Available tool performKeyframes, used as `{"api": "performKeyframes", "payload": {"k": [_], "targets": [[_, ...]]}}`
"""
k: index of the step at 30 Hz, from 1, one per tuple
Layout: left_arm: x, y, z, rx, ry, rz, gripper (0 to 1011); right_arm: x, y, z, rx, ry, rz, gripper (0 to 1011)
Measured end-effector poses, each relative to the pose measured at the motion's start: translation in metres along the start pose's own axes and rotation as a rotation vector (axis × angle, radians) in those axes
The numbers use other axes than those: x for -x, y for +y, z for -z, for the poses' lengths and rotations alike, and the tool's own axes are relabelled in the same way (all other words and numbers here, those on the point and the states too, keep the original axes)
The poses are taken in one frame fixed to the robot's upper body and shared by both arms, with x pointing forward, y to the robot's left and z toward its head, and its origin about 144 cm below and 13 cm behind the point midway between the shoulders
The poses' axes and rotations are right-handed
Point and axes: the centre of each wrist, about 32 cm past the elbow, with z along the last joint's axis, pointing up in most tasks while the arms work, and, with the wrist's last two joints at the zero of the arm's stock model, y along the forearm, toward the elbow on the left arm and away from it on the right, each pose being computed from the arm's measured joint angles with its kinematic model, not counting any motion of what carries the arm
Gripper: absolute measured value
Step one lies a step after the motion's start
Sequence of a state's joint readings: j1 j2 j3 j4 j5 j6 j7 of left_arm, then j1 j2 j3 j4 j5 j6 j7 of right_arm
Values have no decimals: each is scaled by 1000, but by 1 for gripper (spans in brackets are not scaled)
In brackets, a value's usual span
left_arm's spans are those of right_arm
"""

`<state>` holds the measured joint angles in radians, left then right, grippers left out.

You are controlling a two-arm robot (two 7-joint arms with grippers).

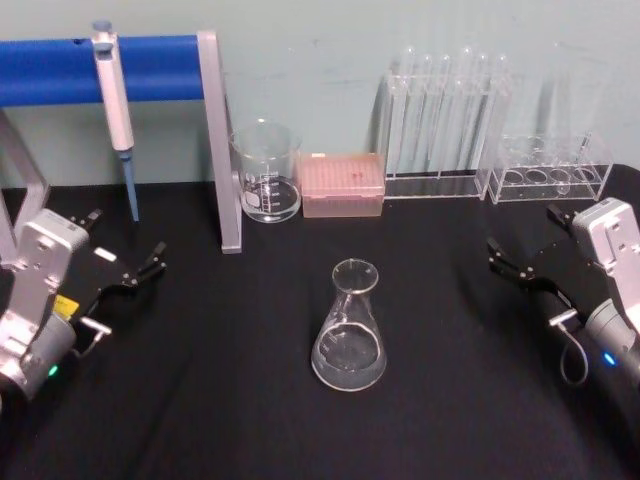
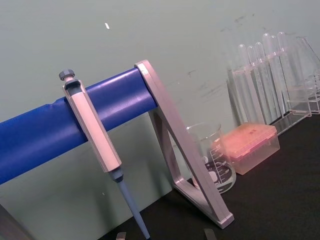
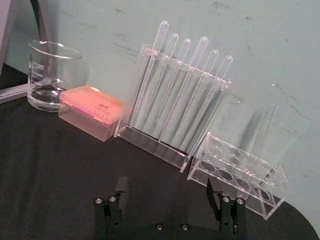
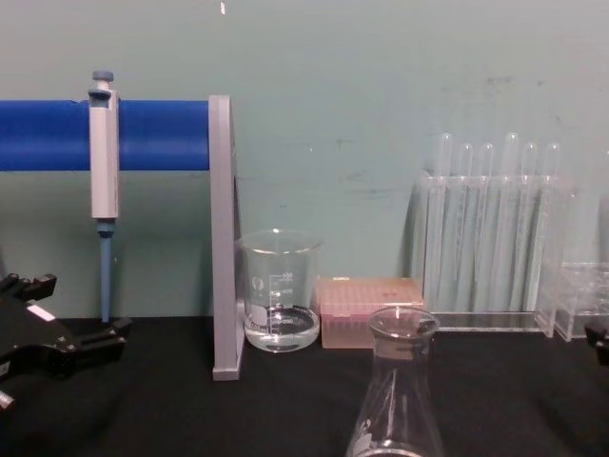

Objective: Grasp the erlenmeyer flask with one hand, shake it three times, then place it back.

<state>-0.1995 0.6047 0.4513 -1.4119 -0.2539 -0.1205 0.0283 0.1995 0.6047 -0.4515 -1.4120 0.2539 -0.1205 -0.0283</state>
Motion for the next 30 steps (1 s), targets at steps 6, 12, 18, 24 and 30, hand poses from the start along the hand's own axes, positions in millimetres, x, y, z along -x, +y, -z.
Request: {"api": "performKeyframes", "payload": {"k": [6, 12, 18, 24, 30], "targets": [[0, 0, 0, 0, 0, 0, 1001, 0, 0, 0, 0, 0, 0, 1003], [0, 0, 0, 0, 0, 0, 1000, 0, 0, 0, 0, 0, 0, 1003], [0, 0, 0, 0, 0, 0, 1001, 0, 0, 0, 0, 0, 0, 1003], [0, 0, 0, 0, 0, 0, 1001, 0, 0, 0, 0, 0, 0, 1003], [0, 0, 0, 0, 0, 0, 1001, -3, 0, 0, -5, -3, -7, 1003]]}}
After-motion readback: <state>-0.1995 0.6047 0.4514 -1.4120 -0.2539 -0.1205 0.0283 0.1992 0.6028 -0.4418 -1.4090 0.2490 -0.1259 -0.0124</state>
